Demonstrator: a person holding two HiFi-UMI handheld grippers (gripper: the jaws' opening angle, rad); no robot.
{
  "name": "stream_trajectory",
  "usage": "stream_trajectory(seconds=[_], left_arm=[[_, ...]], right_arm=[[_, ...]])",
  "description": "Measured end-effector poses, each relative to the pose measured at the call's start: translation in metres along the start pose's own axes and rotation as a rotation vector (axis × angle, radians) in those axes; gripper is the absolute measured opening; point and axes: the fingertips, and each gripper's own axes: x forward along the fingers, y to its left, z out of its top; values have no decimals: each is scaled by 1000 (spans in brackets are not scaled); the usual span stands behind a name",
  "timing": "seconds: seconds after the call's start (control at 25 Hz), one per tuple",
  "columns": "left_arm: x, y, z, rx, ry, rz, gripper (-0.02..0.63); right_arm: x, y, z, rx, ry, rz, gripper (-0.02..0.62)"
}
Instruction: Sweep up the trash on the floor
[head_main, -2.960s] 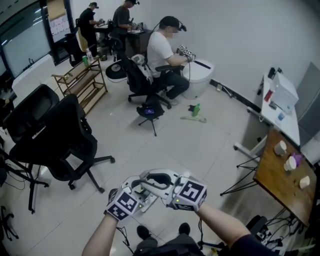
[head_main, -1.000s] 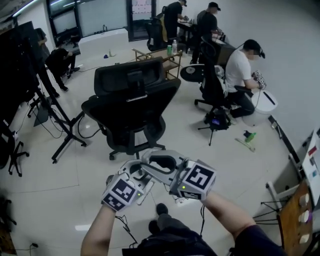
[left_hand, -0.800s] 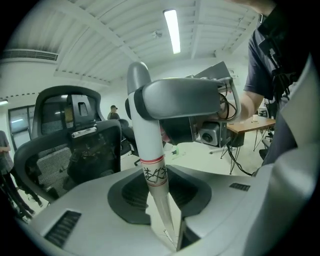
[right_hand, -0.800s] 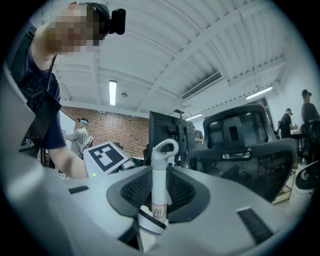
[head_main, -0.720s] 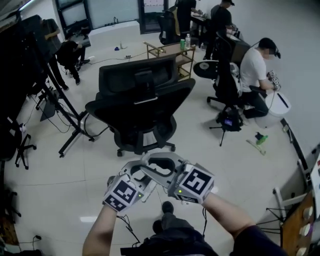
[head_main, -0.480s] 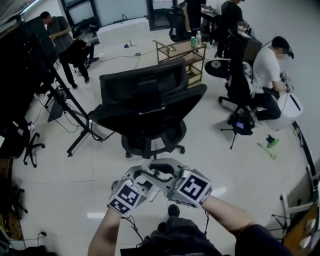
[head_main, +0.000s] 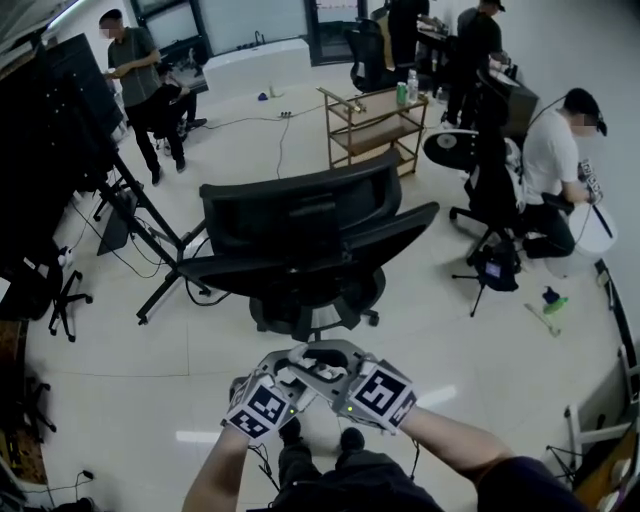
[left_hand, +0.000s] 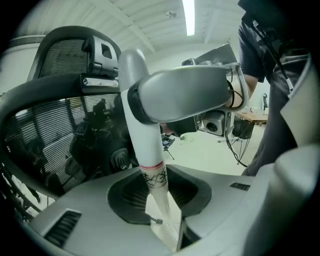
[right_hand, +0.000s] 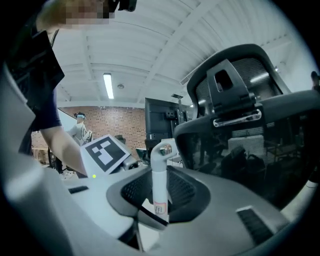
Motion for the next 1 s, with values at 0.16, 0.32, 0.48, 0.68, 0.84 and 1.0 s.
stream_trajectory(seconds=[0.16,0.32,0.48,0.68,0.84,1.0], left_arm=[[7,22,-14,22,-10,-26,86],[15,36,-40,29,-8,-79,86],[22,59,-73,37,-1,-136,86],[33,84,-107,72,-1,-244,86],[44,101,-121,85,-1,-300,86],[57,127,-122,68,-49,-296,86]], right_arm=[[23,-15,-8,3,10,-28,100],[50,-25,-27,29,43,-89,100],[86,-38,-47,48,84,-158,100],[123,-58,-68,118,120,-258,101],[140,-77,-80,164,128,-331,103],[152,-105,-82,185,94,-395,101]])
